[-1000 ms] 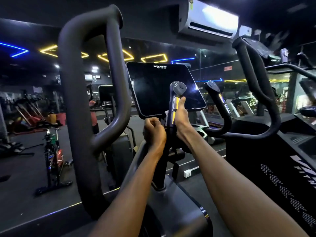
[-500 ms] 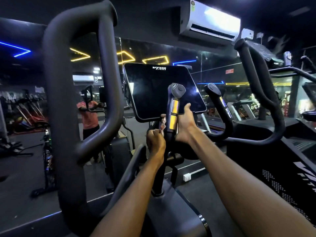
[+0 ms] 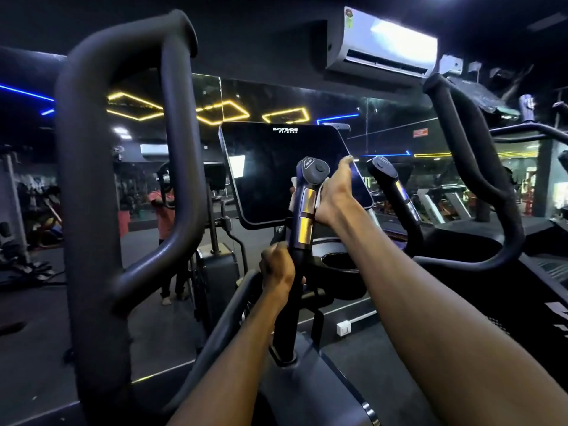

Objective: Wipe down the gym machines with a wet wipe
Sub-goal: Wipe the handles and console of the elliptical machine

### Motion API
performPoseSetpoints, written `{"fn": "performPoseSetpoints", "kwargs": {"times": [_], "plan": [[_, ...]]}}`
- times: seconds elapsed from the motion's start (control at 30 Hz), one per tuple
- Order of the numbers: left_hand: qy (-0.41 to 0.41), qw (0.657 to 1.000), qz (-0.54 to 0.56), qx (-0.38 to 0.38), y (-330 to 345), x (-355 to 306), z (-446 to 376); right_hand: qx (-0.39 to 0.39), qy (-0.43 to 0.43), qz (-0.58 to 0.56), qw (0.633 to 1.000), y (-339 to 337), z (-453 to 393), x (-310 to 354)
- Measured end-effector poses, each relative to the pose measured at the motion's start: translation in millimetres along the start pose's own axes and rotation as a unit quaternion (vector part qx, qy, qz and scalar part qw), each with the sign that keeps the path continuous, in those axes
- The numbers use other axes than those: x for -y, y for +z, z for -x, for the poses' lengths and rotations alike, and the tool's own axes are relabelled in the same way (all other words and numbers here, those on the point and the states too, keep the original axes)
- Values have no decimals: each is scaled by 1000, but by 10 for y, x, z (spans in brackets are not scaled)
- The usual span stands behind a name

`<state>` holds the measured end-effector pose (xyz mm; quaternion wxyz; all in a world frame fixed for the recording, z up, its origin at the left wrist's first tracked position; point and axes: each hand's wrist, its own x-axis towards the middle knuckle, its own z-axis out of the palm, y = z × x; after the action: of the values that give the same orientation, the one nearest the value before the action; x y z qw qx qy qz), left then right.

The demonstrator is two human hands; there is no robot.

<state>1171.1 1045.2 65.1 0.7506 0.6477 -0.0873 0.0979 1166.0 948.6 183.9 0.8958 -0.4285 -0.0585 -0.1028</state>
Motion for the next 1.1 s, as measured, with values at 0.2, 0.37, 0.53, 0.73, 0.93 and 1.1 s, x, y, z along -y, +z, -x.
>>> {"fn": "performPoseSetpoints", "kwargs": {"times": [0.2, 0.37, 0.53, 0.73, 0.93, 1.1], "plan": [[-11, 1000, 14, -8, 19, 0, 25, 25, 44, -21, 999, -89, -26, 70], [-6, 1000, 19, -22, 42, 24, -19, 70, 5, -99, 993, -63, -177, 144], [2, 1000, 27, -13, 36, 34, 0, 59, -41, -100, 992, -60, -238, 277], [1, 1000, 28, -6, 15, 37, 15, -78, -214, 48, 973, 51, -358, 176], [6, 999, 19, -26, 19, -9, 51, -135, -466, 572, 661, -156, -213, -271], [14, 1000, 13, -24, 13, 6, 80, -76, -461, 573, 674, -117, -174, -94]]}}
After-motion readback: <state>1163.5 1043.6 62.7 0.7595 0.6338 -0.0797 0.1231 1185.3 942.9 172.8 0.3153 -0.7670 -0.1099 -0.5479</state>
